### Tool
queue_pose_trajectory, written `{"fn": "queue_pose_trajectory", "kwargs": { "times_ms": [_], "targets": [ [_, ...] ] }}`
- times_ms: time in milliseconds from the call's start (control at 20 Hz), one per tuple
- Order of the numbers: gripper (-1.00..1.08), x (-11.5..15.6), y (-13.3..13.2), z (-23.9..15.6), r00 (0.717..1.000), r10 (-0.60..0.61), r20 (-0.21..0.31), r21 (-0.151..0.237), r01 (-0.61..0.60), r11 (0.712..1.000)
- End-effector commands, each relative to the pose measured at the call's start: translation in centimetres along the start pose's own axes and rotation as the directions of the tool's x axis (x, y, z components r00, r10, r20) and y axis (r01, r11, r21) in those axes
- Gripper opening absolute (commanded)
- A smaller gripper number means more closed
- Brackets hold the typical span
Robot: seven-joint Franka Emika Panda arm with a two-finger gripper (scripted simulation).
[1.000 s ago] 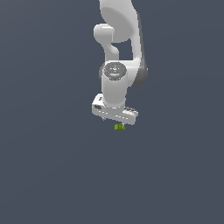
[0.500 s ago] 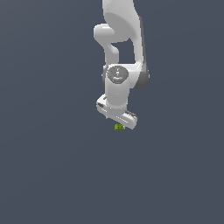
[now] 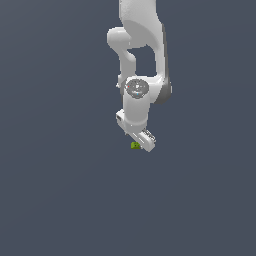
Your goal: Pick up the object and move it to a goal position.
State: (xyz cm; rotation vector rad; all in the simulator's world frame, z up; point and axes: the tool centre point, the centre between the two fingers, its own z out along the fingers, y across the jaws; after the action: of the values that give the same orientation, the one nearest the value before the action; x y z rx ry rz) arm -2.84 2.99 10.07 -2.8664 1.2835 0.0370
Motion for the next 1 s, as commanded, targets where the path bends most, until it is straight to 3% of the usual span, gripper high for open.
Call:
{"fn": "queue_pose_trajectory", "kwargs": {
  "times_ms": [0,400,950],
  "targets": [
    [1.0,-0.3,0.0,0.4,0.998,0.069,-0.001,0.002,-0.069,0.998],
    [1.0,-1.2,0.1,1.7,0.96,0.281,-0.004,0.006,-0.281,0.96],
    [1.0,-2.3,0.4,3.2,0.846,0.532,-0.009,0.015,-0.532,0.846]
  ]
}}
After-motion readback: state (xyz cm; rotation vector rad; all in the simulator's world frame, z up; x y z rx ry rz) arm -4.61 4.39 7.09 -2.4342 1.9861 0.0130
